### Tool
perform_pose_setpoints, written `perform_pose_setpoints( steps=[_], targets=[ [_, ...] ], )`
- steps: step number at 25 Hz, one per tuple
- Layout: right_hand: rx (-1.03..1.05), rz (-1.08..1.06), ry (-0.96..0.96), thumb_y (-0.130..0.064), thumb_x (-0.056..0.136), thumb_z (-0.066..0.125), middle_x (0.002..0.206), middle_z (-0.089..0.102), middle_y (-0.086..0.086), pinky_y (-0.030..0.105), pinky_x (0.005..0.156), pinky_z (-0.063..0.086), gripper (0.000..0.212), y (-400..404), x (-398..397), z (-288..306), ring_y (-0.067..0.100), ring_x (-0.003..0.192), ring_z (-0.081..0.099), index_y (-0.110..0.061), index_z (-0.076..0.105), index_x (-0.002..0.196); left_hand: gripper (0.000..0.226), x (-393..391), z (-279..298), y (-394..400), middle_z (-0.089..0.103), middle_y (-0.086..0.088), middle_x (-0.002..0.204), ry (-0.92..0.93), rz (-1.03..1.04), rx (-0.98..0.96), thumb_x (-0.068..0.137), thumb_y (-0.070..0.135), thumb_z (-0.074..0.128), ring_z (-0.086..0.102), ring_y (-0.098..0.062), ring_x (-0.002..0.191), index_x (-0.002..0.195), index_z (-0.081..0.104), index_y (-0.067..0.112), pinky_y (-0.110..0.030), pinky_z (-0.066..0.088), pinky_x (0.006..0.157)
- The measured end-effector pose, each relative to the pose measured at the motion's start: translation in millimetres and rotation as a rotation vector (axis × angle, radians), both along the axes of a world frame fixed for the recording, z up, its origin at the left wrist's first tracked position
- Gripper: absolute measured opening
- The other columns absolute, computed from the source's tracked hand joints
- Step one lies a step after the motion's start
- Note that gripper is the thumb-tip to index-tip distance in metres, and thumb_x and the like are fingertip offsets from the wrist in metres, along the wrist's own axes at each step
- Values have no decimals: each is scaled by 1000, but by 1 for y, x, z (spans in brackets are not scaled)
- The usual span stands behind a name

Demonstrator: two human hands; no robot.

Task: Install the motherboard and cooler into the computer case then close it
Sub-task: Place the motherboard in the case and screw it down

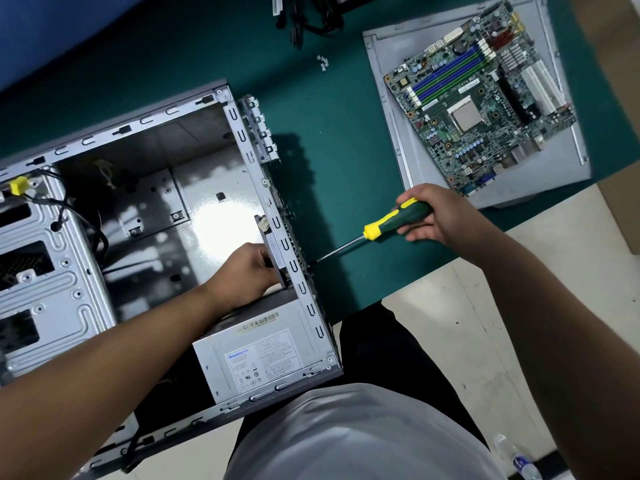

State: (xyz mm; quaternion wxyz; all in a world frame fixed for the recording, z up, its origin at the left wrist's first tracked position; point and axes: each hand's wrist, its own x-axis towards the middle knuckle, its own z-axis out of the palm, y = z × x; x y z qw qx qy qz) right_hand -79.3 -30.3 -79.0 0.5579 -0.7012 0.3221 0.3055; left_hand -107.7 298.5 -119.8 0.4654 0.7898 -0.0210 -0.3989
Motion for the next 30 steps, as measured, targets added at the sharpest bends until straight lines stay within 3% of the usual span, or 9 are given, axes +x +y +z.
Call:
perform_pose_setpoints(
  steps=[3,7,10,12,15,18,22,27,30],
  targets=[
    [316,-22,-66,2,101,51,122,67,25,35,87,61,25,-16,-6,-2,27,111,71,-4,65,121,15,5,1,0,77,-15,95,60,-27,6,87,-8,67,71,-32,93,96,76,0,-38,57,85],
    [118,149,-112,-23,100,65,99,72,22,26,73,61,15,-13,-10,1,27,86,77,-10,71,100,16,5,4,-1,72,-29,94,121,-26,-54,86,-16,62,67,-47,94,96,72,-8,-46,57,84],
    [-222,374,-151,-58,100,52,64,68,12,21,47,47,44,-11,-10,-1,17,48,60,-18,68,88,15,1,3,-2,74,-26,97,137,14,-84,89,-12,65,66,-43,95,98,74,-5,-36,57,78],
    [-164,408,-105,-47,104,51,76,70,13,23,57,55,37,-14,-12,-5,19,59,66,-15,66,94,13,-1,3,-2,74,-25,98,148,15,-89,91,-9,65,65,-42,96,99,74,-4,-40,56,79],
    [-40,458,-111,2,94,66,118,69,11,33,94,59,18,-28,-13,-5,26,106,72,2,64,111,12,-1,4,-2,74,-24,98,158,7,-94,93,-9,63,67,-41,95,98,74,-4,-42,56,82],
    [230,70,-71,-10,102,58,115,66,21,32,81,62,18,-18,-8,5,34,99,74,2,64,115,12,-1,6,-3,74,-26,102,163,4,-73,95,-6,63,70,-31,89,102,73,-7,-26,56,78],
    [-210,250,-95,-53,106,40,71,67,22,22,45,43,50,5,0,4,20,46,54,-10,62,91,14,-3,6,-6,73,-26,105,184,12,-34,95,-7,61,70,-32,96,105,71,-9,-20,54,77],
    [189,17,26,-11,106,42,108,63,26,32,65,56,17,-9,2,6,30,75,71,-5,58,107,16,-3,4,-6,77,-11,104,206,-7,-17,96,-2,62,71,-11,89,107,73,1,-9,52,73],
    [84,102,-84,-25,104,59,106,71,19,24,64,59,20,-9,-2,9,30,78,76,-7,68,106,15,-4,1,-4,77,-11,101,212,6,-16,96,-2,63,71,-1,80,105,74,1,-8,51,69]
  ],
)
